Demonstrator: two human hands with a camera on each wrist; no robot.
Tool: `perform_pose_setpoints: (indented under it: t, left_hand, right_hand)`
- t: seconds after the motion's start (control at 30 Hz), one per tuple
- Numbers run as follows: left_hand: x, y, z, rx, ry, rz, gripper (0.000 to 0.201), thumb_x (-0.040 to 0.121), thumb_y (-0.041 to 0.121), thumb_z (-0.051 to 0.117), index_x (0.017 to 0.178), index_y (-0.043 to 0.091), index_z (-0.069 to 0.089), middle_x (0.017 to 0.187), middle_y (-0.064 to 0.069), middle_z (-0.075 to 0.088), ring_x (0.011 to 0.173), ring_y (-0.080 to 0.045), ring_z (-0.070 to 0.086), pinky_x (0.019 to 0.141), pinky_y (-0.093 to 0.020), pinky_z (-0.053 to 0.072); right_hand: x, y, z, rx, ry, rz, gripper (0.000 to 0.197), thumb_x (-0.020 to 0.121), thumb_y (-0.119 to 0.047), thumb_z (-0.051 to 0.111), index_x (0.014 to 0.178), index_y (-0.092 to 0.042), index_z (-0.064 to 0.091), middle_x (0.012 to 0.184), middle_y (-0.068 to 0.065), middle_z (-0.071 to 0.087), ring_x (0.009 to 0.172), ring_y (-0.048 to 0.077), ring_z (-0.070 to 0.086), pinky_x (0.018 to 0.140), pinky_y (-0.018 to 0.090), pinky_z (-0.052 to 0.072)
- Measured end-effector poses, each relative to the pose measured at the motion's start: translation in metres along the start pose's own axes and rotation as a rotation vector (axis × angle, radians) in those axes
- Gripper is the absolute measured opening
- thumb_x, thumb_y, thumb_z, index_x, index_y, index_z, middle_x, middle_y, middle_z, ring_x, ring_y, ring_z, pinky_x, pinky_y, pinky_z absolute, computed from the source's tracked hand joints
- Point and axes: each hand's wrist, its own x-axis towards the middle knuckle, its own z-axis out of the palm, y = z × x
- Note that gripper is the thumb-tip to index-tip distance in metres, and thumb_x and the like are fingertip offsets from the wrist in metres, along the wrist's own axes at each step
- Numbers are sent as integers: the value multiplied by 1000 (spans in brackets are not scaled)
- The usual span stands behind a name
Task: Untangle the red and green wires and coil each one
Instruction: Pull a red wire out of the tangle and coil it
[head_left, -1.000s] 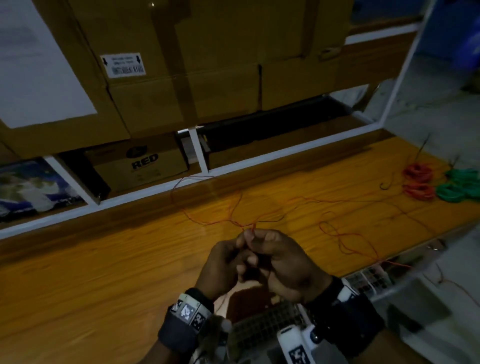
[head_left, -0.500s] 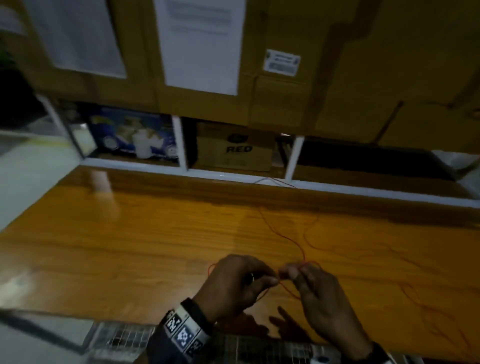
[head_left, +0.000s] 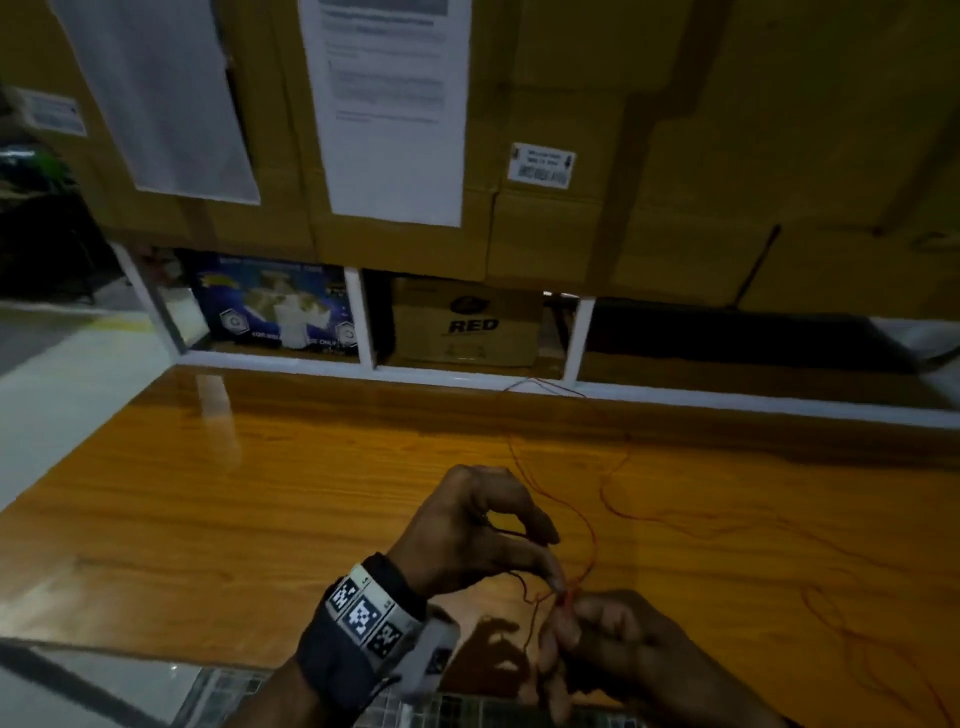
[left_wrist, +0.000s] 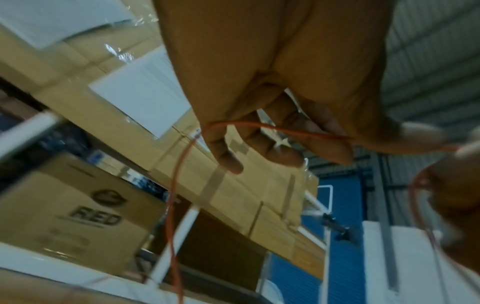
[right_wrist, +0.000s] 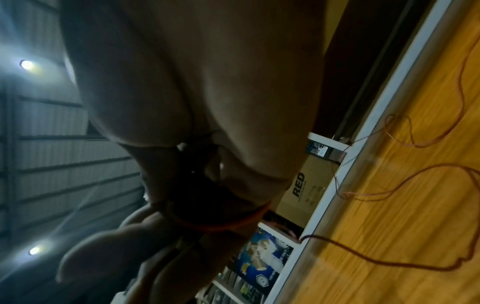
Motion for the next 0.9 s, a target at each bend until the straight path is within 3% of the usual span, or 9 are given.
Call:
perform_pose_setpoints:
  t: [0.2, 0.33, 0.43, 0.5, 0.57, 0.63, 0.73, 0.83, 0.9]
  left_hand:
    - [22, 1, 38, -99, -16, -111, 26, 76, 40, 86, 77, 15, 81, 81, 0, 76, 82, -22, 71, 83, -49, 55]
    - [26, 5, 77, -314, -15, -146, 22, 95, 7, 66, 75, 6, 74, 77, -6, 75, 72, -10, 71, 62, -27, 53]
    - [19, 7, 103, -255, 53, -231, 34, 93, 58, 61, 77, 28, 67, 71, 9, 72, 61, -6, 66, 58, -29, 53]
    - [14, 3, 113, -269, 89, -334, 39, 88, 69, 64, 81, 32, 76, 63, -16, 61, 55, -32, 53, 56, -45, 45]
    - [9, -1, 118, -263, 90, -405, 36, 92, 57, 66, 96, 25, 82, 57, -17, 54, 52, -25, 48, 56, -45, 42]
    - [2, -4, 117, -238, 50, -461, 26, 94, 44, 67, 104, 25, 82, 55, -11, 58, 52, -21, 52, 56, -41, 42]
    - [-5, -9, 112, -91, 26, -457, 24, 91, 46, 70, 110, 34, 78, 61, -2, 68, 55, -20, 59, 57, -35, 43]
    - [-6, -16, 98, 102, 100, -427, 23, 91, 54, 63, 102, 40, 78, 64, 7, 71, 56, -17, 63, 56, -32, 45]
    - [-1, -17, 86, 108, 151, -407, 21, 90, 51, 65, 87, 35, 79, 63, 6, 69, 57, -14, 62, 55, -30, 43]
  right_hand:
    - [-20, 1, -5, 276, -113, -191, 24, 106, -15, 52, 103, 4, 66, 103, 28, 67, 92, 30, 73, 85, 38, 56]
    - [-20, -13, -9, 451, -115, -402, 24, 103, -24, 57, 103, -5, 71, 88, 14, 75, 93, 31, 71, 88, 43, 55]
    - [-15, -31, -20, 683, -117, -621, 36, 110, -19, 35, 117, 2, 64, 112, 23, 72, 117, 36, 66, 99, 44, 53]
    - [-16, -43, -31, 793, 88, -658, 36, 107, -21, 38, 108, -3, 69, 117, 22, 71, 123, 34, 64, 100, 43, 55]
    - [-19, -49, -40, 828, 449, -716, 29, 102, -24, 44, 98, -7, 67, 110, 18, 74, 120, 32, 66, 97, 40, 58]
    - [-15, -44, -48, 609, 744, -801, 25, 104, -23, 43, 100, -8, 62, 111, 14, 75, 121, 27, 66, 101, 40, 55]
    - [-3, -18, -66, -308, 1095, -617, 33, 110, -29, 40, 97, -21, 69, 109, -7, 75, 116, 8, 65, 96, 32, 52]
    - [0, 9, -84, -1008, 864, -435, 32, 106, -16, 44, 93, -26, 71, 102, -13, 71, 106, 1, 64, 87, 24, 51]
    - [1, 20, -84, -1140, 618, -253, 29, 105, -22, 48, 86, -31, 69, 92, -15, 67, 94, 2, 63, 82, 26, 50]
